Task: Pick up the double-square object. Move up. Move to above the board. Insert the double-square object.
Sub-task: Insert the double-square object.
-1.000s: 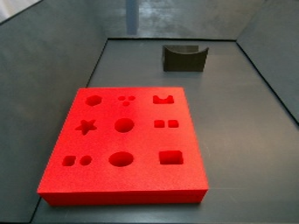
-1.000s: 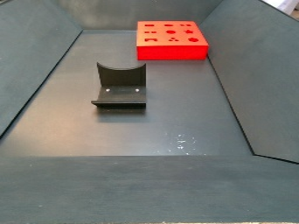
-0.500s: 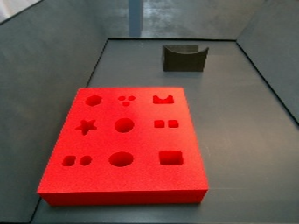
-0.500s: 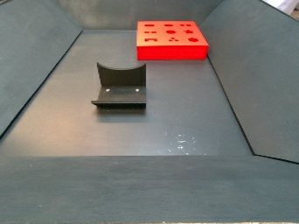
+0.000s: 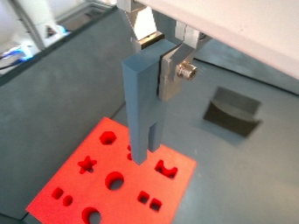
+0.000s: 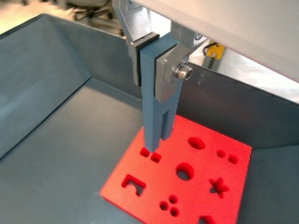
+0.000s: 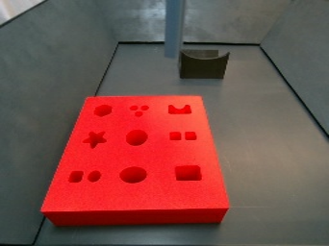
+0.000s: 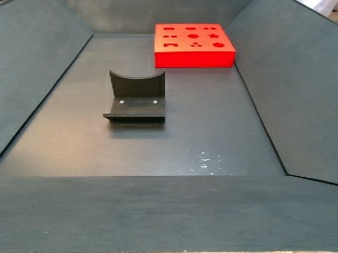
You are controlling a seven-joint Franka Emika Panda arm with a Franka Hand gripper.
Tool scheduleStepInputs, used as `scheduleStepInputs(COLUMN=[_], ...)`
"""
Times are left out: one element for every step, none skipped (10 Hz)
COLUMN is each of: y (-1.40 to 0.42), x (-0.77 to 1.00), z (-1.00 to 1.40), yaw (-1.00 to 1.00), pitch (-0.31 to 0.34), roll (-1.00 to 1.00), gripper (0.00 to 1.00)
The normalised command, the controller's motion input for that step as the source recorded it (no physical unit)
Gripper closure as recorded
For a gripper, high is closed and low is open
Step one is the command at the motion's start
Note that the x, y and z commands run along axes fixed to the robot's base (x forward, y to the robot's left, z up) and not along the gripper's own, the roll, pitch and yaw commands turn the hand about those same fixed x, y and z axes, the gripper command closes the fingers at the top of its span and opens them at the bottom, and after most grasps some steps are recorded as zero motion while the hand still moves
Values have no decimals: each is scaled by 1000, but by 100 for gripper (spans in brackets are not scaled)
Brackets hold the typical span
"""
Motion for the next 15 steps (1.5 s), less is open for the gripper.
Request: scheduleStepInputs(y=[-146,-120,-106,-51,0,0,0,-34,-74,-77,-54,0,0,-29,-29], x=[326,197,129,26,0,3,71,360,583,597,454,209,94,0,0], z=[-217,-183,-217,-357,-357,-354,-217,-214,-303,-303,-309,-309,-243,-160,-163], yaw=[-743,-866,-917,-1000,-1000,-1000,-994,-749,-540,-526,-649,-860,-937,-1000,-1000], pitch=[0,0,-1,-19,-26,-26,-20,0,0,0,0,-3,0,0,0], roll=[13,0,3,60,71,69,11,36,90,87,90,76,43,10,11], gripper=[100,100,100,100,100,100,100,100,100,100,100,100,100,100,100])
